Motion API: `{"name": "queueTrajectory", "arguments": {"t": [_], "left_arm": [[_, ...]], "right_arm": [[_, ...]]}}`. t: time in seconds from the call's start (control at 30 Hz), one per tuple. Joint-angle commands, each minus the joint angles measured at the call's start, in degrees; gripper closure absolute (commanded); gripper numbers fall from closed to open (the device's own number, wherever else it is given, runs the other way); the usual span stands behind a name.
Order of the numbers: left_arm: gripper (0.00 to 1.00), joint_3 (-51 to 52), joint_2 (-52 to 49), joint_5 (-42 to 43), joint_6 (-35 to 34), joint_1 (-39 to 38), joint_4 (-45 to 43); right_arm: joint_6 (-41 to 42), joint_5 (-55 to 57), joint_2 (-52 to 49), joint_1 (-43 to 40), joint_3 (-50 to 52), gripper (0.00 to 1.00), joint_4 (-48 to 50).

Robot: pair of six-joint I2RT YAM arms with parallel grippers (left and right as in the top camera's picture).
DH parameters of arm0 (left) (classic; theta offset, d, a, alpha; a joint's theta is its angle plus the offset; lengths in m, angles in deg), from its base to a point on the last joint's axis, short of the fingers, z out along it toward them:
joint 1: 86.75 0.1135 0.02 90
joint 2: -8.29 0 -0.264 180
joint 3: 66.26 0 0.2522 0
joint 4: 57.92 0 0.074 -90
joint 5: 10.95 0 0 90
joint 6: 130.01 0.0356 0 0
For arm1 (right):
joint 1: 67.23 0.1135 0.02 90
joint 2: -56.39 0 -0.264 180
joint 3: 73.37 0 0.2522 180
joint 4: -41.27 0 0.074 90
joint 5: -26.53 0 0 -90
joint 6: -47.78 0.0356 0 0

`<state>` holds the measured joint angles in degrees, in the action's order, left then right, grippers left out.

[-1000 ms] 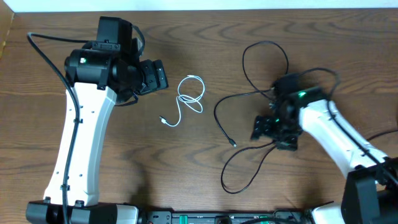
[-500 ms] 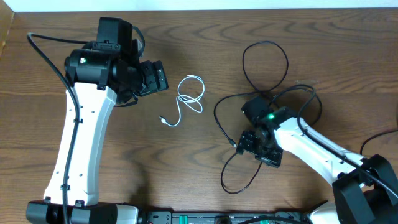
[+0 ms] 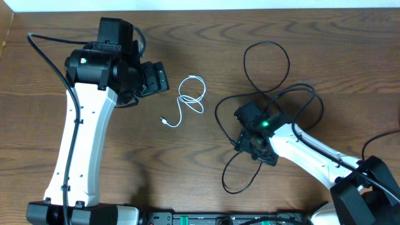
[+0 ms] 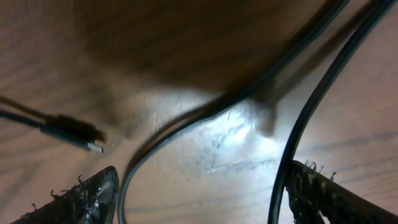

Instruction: Untangle cables

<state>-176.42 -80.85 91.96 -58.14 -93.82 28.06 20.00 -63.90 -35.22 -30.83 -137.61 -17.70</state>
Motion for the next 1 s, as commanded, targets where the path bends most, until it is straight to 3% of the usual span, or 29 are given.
{"name": "queueTrajectory", "arguments": {"t": [0.0,0.5,0.6,0.7,0.9,0.97], "left_arm": [[0.11,-0.26,0.33,-0.98,0.55,0.26,0.46],[0.11,-0.26,0.33,-0.98,0.55,0.26,0.70],[0.11,-0.26,0.33,-0.96,0.55,0.26,0.68],[0.11,-0.26,0.33,-0.96,0.55,0.26,0.70],[0.11,-0.26,0.33,-0.96,0.55,0.26,1.09],[0.11,-0.26,0.33,-0.96,0.55,0.26,1.09]], "right_arm": [[2.10,4.57,-0.61,2.21,0.35,0.19,0.79],[2.49,5.64,-6.71,2.64,0.70,0.22,2.12],[2.49,6.38,-6.99,2.64,0.70,0.36,2.40],[2.45,7.87,-6.97,2.16,0.70,0.61,2.27],[-2.84,10.38,-6.95,-4.09,0.63,0.97,1.68],[-7.19,10.14,-6.84,-8.22,0.37,0.99,1.66]]}}
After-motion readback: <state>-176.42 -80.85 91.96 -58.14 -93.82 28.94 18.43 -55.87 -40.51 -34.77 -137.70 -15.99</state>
